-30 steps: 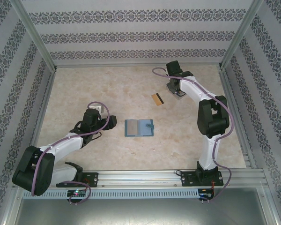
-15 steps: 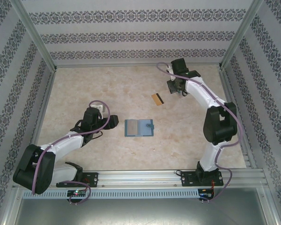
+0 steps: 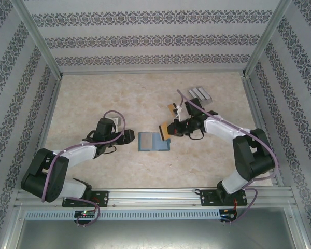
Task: Put the credit cards into the card holder
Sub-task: Insert the credit card into the card slot.
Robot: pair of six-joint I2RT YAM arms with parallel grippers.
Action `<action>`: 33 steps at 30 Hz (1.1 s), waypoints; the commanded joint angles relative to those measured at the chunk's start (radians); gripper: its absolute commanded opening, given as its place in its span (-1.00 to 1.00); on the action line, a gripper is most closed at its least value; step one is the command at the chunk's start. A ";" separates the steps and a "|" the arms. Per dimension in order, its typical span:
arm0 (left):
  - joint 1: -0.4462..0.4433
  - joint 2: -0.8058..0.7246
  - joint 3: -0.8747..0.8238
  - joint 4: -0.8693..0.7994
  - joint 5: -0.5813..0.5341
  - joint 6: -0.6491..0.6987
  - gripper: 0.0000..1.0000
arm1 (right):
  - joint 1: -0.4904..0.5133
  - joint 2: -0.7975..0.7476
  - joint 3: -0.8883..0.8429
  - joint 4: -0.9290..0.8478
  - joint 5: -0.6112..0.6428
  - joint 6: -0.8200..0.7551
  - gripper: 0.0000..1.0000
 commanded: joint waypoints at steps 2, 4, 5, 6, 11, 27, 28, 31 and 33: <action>-0.008 0.001 0.026 0.009 -0.004 0.007 0.62 | 0.003 0.052 -0.059 0.095 -0.190 0.064 -1.00; -0.009 0.008 0.028 0.013 0.003 0.006 0.62 | 0.004 0.072 -0.076 0.114 -0.194 0.065 -1.00; -0.008 0.011 0.028 0.014 0.007 0.007 0.63 | 0.001 0.086 -0.080 0.121 -0.192 0.065 -1.00; -0.008 0.012 0.029 0.012 0.007 0.009 0.62 | 0.001 0.100 -0.082 0.132 -0.192 0.068 -1.00; -0.008 0.012 0.028 0.013 -0.004 0.011 0.62 | 0.024 0.181 -0.072 0.235 -0.244 0.109 -1.00; -0.010 0.021 0.028 0.021 0.014 0.001 0.62 | 0.047 0.286 -0.063 0.304 -0.215 0.144 -0.95; -0.009 0.024 0.030 0.021 0.017 0.002 0.62 | 0.046 0.286 -0.068 0.312 -0.210 0.150 -0.93; -0.010 0.022 0.031 0.013 0.001 0.003 0.62 | 0.046 0.285 -0.077 0.340 -0.187 0.181 -0.91; -0.010 0.022 0.032 0.013 0.006 0.000 0.62 | 0.046 0.277 -0.092 0.377 -0.163 0.212 -0.89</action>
